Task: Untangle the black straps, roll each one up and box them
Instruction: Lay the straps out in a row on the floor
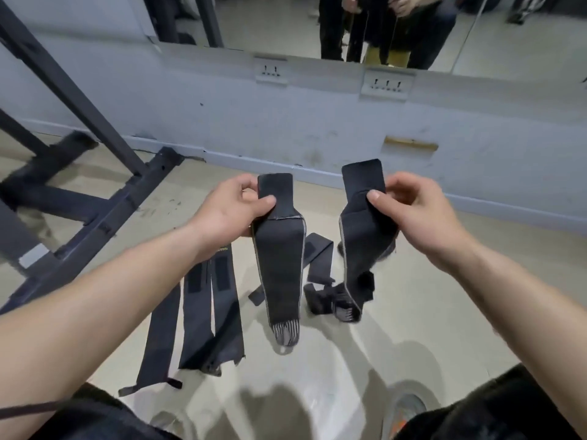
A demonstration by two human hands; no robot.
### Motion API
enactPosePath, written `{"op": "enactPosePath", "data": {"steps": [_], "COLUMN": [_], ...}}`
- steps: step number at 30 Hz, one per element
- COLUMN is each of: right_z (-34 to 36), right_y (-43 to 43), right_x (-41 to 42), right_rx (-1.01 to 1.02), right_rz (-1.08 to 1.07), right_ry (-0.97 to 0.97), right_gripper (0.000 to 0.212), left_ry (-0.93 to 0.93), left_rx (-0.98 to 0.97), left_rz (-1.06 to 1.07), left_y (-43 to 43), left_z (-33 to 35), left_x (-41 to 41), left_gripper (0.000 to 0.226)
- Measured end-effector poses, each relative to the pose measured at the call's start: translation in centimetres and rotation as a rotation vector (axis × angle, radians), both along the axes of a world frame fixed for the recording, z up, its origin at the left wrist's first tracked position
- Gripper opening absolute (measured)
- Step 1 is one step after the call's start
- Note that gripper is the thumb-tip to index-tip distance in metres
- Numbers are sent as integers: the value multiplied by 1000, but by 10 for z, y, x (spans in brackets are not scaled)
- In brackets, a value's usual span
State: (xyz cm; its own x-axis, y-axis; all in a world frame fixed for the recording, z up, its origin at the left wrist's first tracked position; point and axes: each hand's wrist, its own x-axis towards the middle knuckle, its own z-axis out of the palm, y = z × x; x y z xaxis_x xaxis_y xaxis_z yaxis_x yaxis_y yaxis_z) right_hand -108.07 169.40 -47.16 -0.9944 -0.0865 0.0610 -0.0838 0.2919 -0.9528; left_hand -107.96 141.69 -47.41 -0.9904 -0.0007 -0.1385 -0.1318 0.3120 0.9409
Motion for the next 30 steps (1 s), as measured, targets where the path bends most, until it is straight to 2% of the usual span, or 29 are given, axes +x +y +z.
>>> {"op": "enactPosePath", "data": {"steps": [3, 6, 9, 14, 19, 23, 26, 30], "right_z": [-15, -19, -19, -30, -45, -45, -40, -37], "right_y": [-3, -17, -34, -50, -62, -72, -77, -77], "right_x": [2, -10, -24, -32, -38, -33, -28, -27], "right_rx": [-125, -164, -160, -118, -22, -47, -140, -235], "right_rz": [-103, -130, -95, -75, -74, -56, -2, 32], "right_ry": [-168, -260, -270, -279, -199, -172, -193, -262], "right_gripper": [22, 20, 13, 14, 30, 27, 16, 17], "left_ry": [-14, -44, -49, -118, -154, -91, -31, 33], "left_rx": [103, 137, 194, 350, 420, 379, 302, 232], "left_rz": [65, 152, 244, 334, 348, 200, 133, 138], "left_y": [-2, 4, 12, 21, 27, 39, 44, 43], "left_z": [-7, -20, -29, -33, -32, -28, -27, -23], "left_x": [12, 12, 3, -11, -18, -15, -14, -16], "left_gripper": [5, 5, 8, 22, 21, 12, 30, 12]}}
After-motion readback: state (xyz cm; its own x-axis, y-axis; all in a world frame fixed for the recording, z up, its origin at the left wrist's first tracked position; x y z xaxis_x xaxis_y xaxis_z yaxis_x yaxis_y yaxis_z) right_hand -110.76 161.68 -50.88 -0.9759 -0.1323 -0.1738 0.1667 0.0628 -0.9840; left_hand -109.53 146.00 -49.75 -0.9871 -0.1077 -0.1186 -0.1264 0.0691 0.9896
